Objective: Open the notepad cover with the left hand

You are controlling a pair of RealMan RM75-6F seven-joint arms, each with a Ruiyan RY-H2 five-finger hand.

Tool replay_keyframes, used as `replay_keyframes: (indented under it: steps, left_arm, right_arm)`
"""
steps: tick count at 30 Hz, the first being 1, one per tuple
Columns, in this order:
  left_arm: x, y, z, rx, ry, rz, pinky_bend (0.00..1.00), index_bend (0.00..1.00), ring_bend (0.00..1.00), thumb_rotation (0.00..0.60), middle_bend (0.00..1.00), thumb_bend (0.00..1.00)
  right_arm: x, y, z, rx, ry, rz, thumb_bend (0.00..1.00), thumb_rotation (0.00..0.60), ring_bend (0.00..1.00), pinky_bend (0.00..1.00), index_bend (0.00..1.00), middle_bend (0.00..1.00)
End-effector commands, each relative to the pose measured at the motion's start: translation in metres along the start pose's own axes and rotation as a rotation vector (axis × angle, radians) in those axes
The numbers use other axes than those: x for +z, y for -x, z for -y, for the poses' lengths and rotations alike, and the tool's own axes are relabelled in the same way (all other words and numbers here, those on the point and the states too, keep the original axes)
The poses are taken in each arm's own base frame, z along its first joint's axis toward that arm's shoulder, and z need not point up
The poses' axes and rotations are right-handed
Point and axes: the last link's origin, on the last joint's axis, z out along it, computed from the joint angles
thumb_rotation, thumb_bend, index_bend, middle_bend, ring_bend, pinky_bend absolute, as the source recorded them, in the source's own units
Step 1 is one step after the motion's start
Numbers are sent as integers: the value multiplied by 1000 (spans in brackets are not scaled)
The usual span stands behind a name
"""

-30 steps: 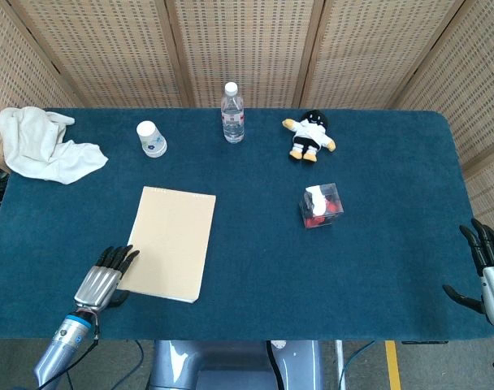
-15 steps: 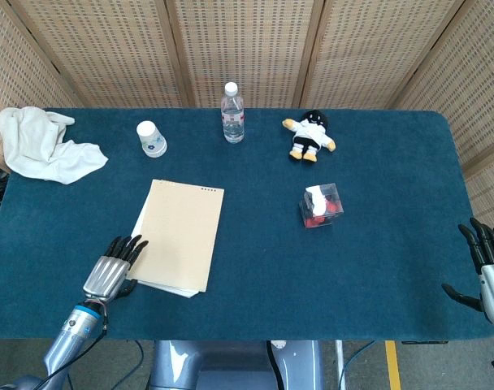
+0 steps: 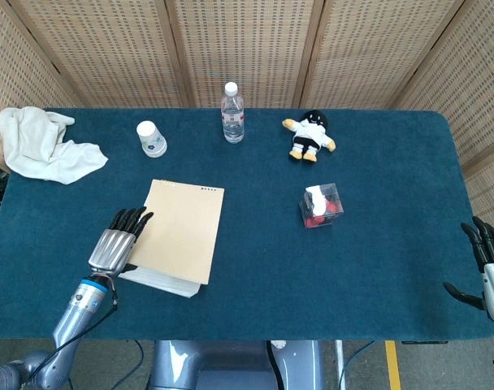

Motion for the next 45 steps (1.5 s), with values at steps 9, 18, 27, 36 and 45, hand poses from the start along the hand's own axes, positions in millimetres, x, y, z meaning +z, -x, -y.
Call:
replay_keyframes:
  steps: [9, 18, 27, 36, 45]
  left_arm:
    - [10, 12, 8, -21, 23, -22, 51, 236, 77, 600, 126, 482]
    - [-1, 8, 10, -66, 156, -126, 349, 782, 346, 600, 468, 619]
    - [-33, 2, 14, -59, 232, -86, 386, 823, 366, 600, 478, 624]
    - [-83, -12, 28, -150, 280, 16, 388, 824, 366, 600, 478, 623]
    - [-131, -14, 35, -283, 367, 106, 387, 824, 366, 600, 478, 623]
  right_arm:
    - [0, 3, 0, -3, 0, 11, 0, 600, 0, 0, 0, 0]
    - [-1, 3, 2, 0, -7, 12, 0, 600, 0, 0, 0, 0]
    - [-1, 4, 3, -2, -9, 17, 0, 600, 0, 0, 0, 0]
    - [-2, 5, 5, -7, -14, 20, 0, 600, 0, 0, 0, 0]
    - [-3, 7, 6, -11, -16, 23, 0, 600, 0, 0, 0, 0]
